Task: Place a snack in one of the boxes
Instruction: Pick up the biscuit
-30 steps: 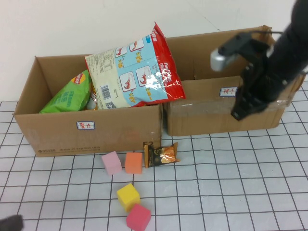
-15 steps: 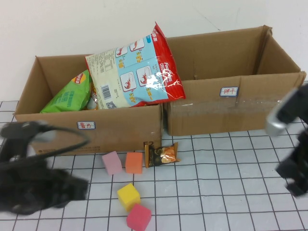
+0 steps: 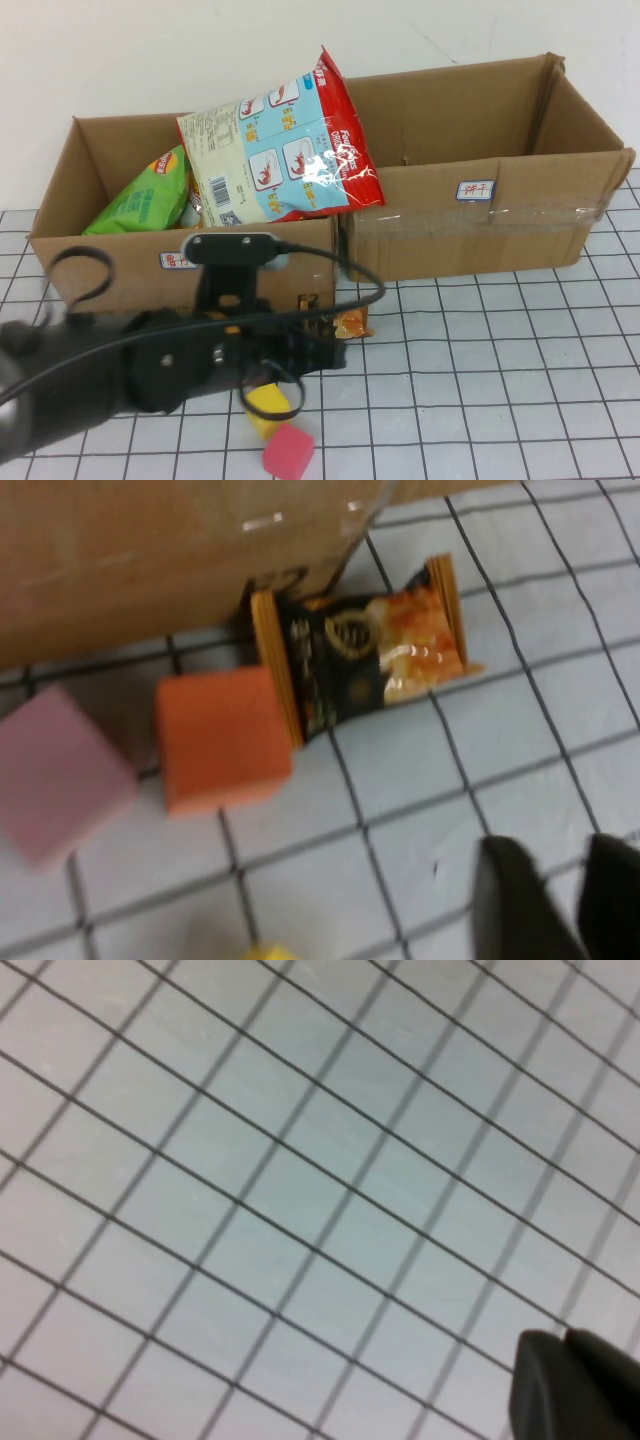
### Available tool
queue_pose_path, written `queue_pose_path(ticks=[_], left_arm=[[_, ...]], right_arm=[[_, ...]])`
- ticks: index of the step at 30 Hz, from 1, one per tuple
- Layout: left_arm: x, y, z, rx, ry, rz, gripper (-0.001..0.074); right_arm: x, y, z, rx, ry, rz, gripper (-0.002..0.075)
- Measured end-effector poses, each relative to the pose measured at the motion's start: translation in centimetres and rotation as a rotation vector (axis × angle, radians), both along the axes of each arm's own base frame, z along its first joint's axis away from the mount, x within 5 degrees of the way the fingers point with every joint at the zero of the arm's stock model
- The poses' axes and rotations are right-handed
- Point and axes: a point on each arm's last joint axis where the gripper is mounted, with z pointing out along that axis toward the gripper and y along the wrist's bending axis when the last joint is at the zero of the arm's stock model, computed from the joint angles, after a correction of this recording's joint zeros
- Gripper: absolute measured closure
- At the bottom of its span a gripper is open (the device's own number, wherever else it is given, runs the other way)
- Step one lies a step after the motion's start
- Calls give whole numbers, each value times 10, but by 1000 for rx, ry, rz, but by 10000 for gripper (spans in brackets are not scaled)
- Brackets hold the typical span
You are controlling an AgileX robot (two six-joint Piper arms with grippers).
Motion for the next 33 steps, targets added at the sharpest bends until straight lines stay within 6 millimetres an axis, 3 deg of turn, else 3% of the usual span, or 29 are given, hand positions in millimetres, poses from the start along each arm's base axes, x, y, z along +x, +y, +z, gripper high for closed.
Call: queue_pose_path(ticks=[5, 7, 10, 17, 33], left_arm=[[19, -23, -10, 9, -14, -18, 330], [29, -33, -15, 14, -11, -24, 239], [43, -45, -27, 21, 17, -22, 177], [61, -59, -51, 25, 69, 3, 157], [68, -60, -53, 66, 23, -32, 226]], right_arm=[[-25, -15, 11, -15, -55, -59, 727], [-33, -20, 14, -25, -74, -85, 727], [-43, -26, 17, -28, -85, -116, 727], [-57, -32, 18, -23, -84, -143, 727], [-63, -35, 16, -34, -49, -167, 727]])
